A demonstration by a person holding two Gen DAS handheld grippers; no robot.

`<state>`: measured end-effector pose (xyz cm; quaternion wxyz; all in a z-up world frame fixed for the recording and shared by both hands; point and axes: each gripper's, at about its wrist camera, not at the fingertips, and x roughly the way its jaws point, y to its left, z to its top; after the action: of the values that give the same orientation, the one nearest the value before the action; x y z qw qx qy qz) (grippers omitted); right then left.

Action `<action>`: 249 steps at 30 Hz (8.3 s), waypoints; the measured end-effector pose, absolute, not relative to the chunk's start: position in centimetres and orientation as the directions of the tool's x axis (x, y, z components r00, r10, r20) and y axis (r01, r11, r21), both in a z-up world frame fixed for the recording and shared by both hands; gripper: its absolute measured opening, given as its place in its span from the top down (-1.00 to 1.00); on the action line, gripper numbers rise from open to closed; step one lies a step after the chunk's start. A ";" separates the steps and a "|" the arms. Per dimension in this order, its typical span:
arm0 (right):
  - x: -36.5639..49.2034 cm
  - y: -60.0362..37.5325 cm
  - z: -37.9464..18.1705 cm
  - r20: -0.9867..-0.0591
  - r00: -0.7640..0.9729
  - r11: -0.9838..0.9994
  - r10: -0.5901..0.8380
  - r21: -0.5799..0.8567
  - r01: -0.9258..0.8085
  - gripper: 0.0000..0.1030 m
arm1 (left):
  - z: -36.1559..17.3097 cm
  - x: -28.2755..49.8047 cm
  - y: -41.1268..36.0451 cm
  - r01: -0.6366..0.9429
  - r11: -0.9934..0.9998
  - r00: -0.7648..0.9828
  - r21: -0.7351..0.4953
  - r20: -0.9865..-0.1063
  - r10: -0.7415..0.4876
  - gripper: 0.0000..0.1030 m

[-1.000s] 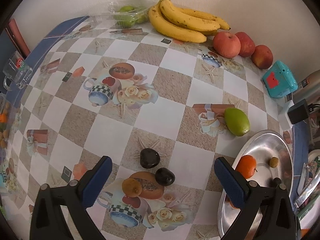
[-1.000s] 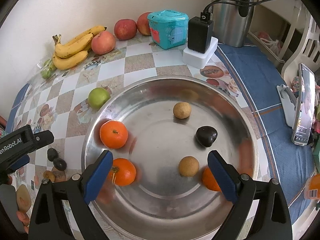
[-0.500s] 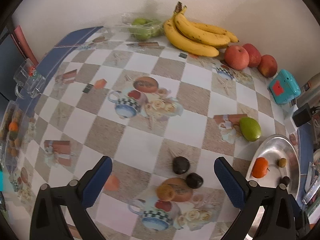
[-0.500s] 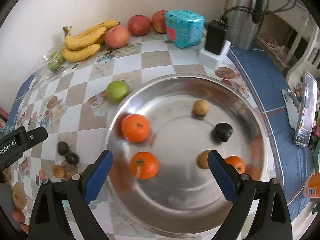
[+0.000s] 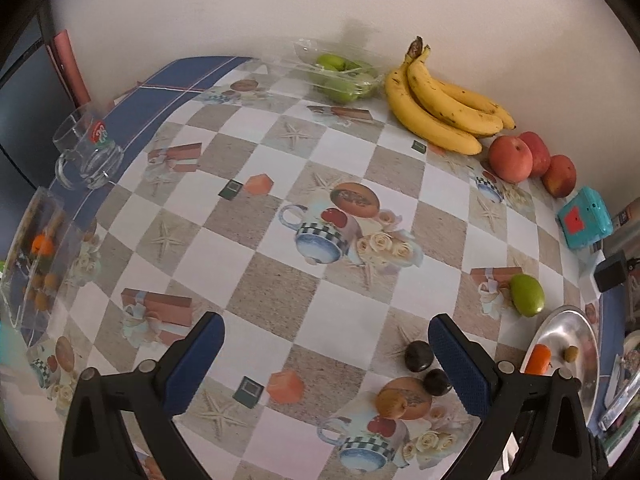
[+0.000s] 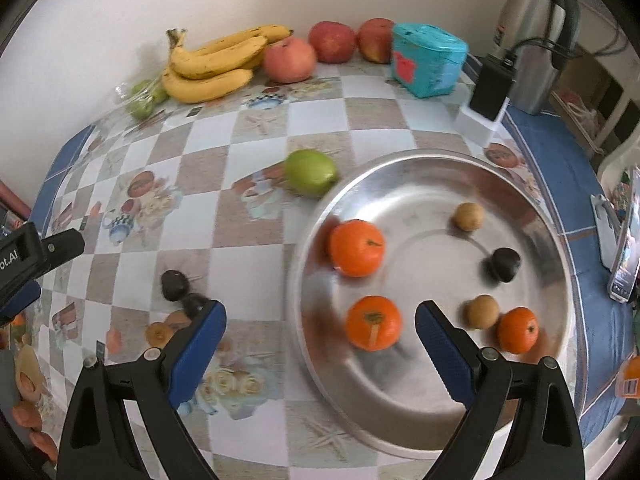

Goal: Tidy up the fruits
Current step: 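Move both open tools over the dark plums and kiwi on the table, then lower the right tool onto a dark plum and close its fingers, then grasp a brown kiwi with the left tool while the right tool holds its plum, then carry the held kiwi and plum over the steel plate with both tools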

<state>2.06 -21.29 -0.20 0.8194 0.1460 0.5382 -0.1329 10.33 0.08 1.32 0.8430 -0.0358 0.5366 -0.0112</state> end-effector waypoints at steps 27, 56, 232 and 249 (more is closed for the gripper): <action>5.2 -13.4 -0.8 -0.929 0.371 0.962 0.014 0.114 0.248 -0.86 | -0.3 11.2 5.1 -0.100 0.990 0.371 -0.096 -0.927 -0.052 -1.00; 4.5 -16.6 -3.4 -0.903 0.376 0.883 0.209 0.340 0.325 0.00 | -4.0 11.3 2.1 -0.047 0.986 0.233 -0.163 -0.961 -0.147 -0.90; -2.1 -34.6 -2.1 -0.889 0.456 0.726 0.030 0.333 0.602 0.50 | -2.9 5.2 -20.1 0.437 0.884 0.199 -0.167 -0.940 -0.276 0.46; -1.3 -33.7 -2.8 -0.910 0.413 0.765 0.029 0.286 0.577 0.49 | -3.1 5.0 -20.0 0.437 0.884 0.196 -0.162 -0.943 -0.270 0.43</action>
<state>-1.27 -33.69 -2.80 0.7869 0.2952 0.5132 -0.1742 4.98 -20.04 -3.14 0.7701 0.0708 0.5909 -0.2297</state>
